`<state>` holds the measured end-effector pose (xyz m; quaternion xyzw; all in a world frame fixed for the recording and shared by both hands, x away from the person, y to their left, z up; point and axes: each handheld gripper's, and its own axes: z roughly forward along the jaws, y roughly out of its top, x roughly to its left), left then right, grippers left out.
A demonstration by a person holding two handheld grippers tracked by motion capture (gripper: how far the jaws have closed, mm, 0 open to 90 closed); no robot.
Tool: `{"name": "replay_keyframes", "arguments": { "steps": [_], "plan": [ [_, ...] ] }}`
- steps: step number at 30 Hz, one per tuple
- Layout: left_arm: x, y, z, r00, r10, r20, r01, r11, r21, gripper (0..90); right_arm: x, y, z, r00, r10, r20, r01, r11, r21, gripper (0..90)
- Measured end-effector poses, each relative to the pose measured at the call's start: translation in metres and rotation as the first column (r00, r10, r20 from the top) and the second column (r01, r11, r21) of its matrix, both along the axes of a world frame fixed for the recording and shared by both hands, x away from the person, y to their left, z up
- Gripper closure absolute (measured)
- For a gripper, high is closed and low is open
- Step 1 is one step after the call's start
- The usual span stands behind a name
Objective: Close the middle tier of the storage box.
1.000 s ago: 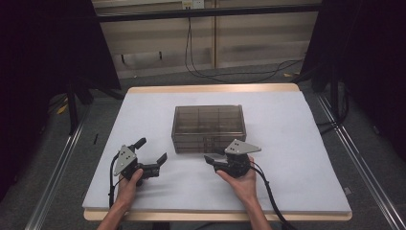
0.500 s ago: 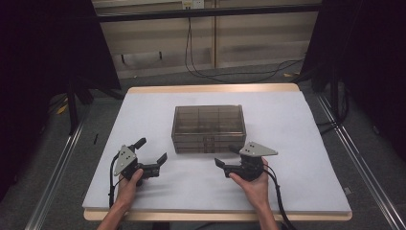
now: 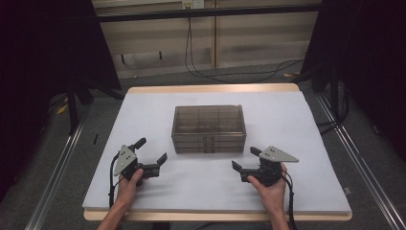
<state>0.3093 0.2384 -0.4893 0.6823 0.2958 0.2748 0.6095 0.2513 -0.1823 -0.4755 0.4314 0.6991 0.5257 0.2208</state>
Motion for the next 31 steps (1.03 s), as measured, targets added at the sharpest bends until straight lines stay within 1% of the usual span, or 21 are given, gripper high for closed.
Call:
{"name": "replay_keyframes", "arguments": {
  "steps": [1, 2, 3, 5, 7, 11, 14, 15, 16, 17, 18, 19, 20, 22, 24, 25, 26, 27, 29, 31],
  "plan": [
    [0.000, 0.000, 0.000, 1.0000, -0.001, 0.002, 0.001, 1.0000, 0.002, 0.7, -0.001, -0.003, 0.000, 0.9999, -0.013, 0.001, 0.013, 0.9999, 0.008, 9.5],
    [0.000, 0.000, 0.000, 1.0000, 0.000, 0.000, 0.000, 1.0000, -0.001, 0.8, -0.002, -0.005, 0.000, 0.9998, -0.019, 0.004, 0.019, 0.9998, 0.004, 9.4],
    [0.000, 0.001, 0.000, 1.0000, 0.001, 0.002, -0.001, 1.0000, 0.005, 0.7, -0.003, -0.008, 0.000, 0.9995, -0.030, 0.006, 0.030, 0.9995, 0.005, 9.4],
    [0.000, 0.001, 0.000, 1.0000, 0.002, 0.001, -0.002, 1.0000, 0.003, 0.8, -0.007, -0.015, 0.000, 0.9981, -0.060, 0.017, 0.060, 0.9982, 0.003, 9.4],
    [0.000, 0.000, 0.000, 1.0000, 0.000, 0.002, 0.000, 1.0000, 0.002, 0.8, -0.009, -0.022, 0.000, 0.9973, -0.072, 0.016, 0.072, 0.9974, 0.002, 9.2],
    [0.000, 0.000, 0.000, 1.0000, 0.002, 0.000, -0.002, 1.0000, 0.003, 0.8, -0.013, -0.037, 0.000, 0.9927, -0.119, 0.018, 0.119, 0.9927, 0.020, 9.0],
    [0.000, 0.000, 0.000, 1.0000, 0.001, -0.001, -0.001, 1.0000, -0.002, 0.8, -0.016, -0.045, 0.001, 0.9896, -0.142, 0.021, 0.142, 0.9897, 0.021, 9.0],
    [0.000, 0.000, 0.000, 1.0000, 0.003, 0.000, -0.003, 1.0000, 0.001, 0.7, -0.016, -0.047, 0.000, 0.9875, -0.156, 0.020, 0.156, 0.9875, 0.023, 9.0],
    [0.000, 0.000, 0.000, 1.0000, 0.001, -0.001, -0.001, 1.0000, 0.000, 0.8, -0.018, -0.052, -0.001, 0.9848, -0.173, 0.020, 0.172, 0.9850, 0.014, 9.0],
    [0.000, 0.000, 0.000, 1.0000, 0.003, -0.001, -0.003, 1.0000, 0.001, 0.7, -0.019, -0.058, -0.002, 0.9807, -0.194, 0.021, 0.194, 0.9808, 0.019, 9.0],
    [0.000, 0.001, 0.000, 1.0000, 0.002, 0.002, -0.002, 1.0000, 0.005, 0.7, -0.019, -0.058, -0.002, 0.9807, -0.194, 0.021, 0.194, 0.9808, 0.019, 9.0],
    [0.000, 0.000, 0.000, 1.0000, 0.001, 0.001, -0.001, 1.0000, 0.004, 0.7, -0.021, -0.063, -0.003, 0.9750, -0.221, 0.021, 0.221, 0.9752, 0.018, 9.0],
    [0.000, 0.000, 0.000, 1.0000, 0.000, 0.002, 0.000, 1.0000, 0.003, 0.8, -0.021, -0.066, -0.003, 0.9736, -0.228, 0.015, 0.228, 0.9737, 0.010, 9.0],
    [0.000, 0.000, 0.000, 1.0000, 0.001, 0.000, -0.001, 1.0000, -0.001, 0.8, -0.020, -0.073, -0.004, 0.9714, -0.237, 0.006, 0.237, 0.9713, 0.011, 9.0],
    [0.000, 0.000, 0.000, 1.0000, 0.000, 0.000, 0.000, 1.0000, 0.000, 0.8, -0.021, -0.078, -0.007, 0.9657, -0.260, 0.008, 0.260, 0.9657, 0.001, 9.0],
    [0.000, 0.001, 0.000, 1.0000, 0.002, 0.001, -0.002, 1.0000, 0.006, 0.8, -0.021, -0.078, -0.007, 0.9657, -0.260, 0.008, 0.260, 0.9657, 0.001, 9.0],
    [0.000, 0.001, 0.000, 1.0000, 0.002, 0.000, -0.002, 1.0000, 0.005, 0.8, -0.021, -0.080, -0.009, 0.9617, -0.274, 0.001, 0.274, 0.9617, -0.004, 8.8],
    [0.000, 0.001, 0.000, 1.0000, 0.001, 0.000, -0.001, 1.0000, 0.006, 0.8, -0.021, -0.082, -0.009, 0.9615, -0.275, -0.002, 0.275, 0.9613, 0.019, 8.4],
    [0.000, 0.001, 0.000, 1.0000, 0.001, 0.000, -0.001, 1.0000, 0.006, 0.8, -0.021, -0.082, -0.009, 0.9605, -0.278, -0.003, 0.278, 0.9603, 0.017, 8.4],
    [0.000, 0.001, 0.000, 1.0000, 0.001, 0.001, -0.001, 1.0000, 0.006, 0.8, -0.019, -0.082, -0.010, 0.9593, -0.282, -0.013, 0.282, 0.9593, 0.003, 7.4]
  ]
}}
